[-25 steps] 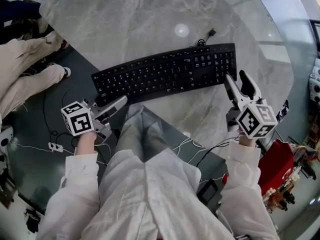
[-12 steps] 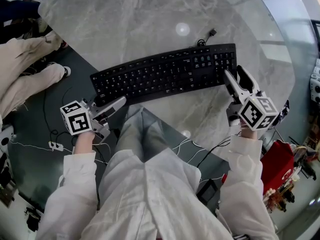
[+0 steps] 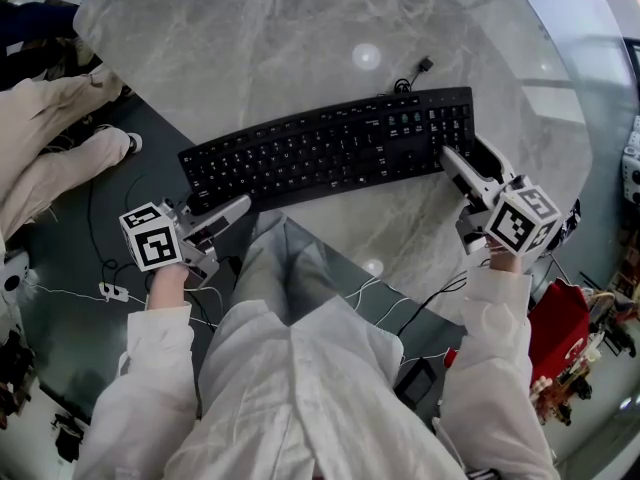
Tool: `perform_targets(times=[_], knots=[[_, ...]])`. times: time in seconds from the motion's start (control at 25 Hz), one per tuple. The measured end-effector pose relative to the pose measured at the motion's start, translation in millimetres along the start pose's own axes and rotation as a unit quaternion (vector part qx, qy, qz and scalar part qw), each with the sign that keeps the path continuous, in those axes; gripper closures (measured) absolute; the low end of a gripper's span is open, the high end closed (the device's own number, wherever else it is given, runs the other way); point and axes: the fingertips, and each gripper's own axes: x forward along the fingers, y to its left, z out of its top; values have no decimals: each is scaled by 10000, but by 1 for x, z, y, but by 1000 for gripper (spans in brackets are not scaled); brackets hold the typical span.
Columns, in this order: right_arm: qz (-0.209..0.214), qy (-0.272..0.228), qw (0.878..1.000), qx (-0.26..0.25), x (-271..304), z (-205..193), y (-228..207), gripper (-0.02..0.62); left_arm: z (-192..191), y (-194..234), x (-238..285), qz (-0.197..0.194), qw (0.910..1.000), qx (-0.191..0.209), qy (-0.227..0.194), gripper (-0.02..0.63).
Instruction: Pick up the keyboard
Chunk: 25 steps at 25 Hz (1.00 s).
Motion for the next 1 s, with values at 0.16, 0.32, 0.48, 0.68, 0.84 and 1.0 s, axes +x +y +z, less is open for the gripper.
perform_targets(times=[0.16,0.32,0.48,0.68,0.84,1.0], knots=[[127,12,9999,95,3,-2,2,310,-1,0,0,-25,10000,-60,-18,310],[155,2,9999,76,4,0,3,311,0,0,0,-14,10000,-63,-34,310],[150,7,9998,99,3,0,3,311,0,-1,0,-20,10000,-47,-54,310],[126,-15,9999,110,4,-1,-1,311,1,-1,0,-31,10000,-46,-70,311],[42,9,9999,112,3,0,0,311,2,-3,1,-26,10000,40,-29,314],[76,-50,9999,141,2,1,-1,311,3,-10,1,-226,9997,47,-76,373]])
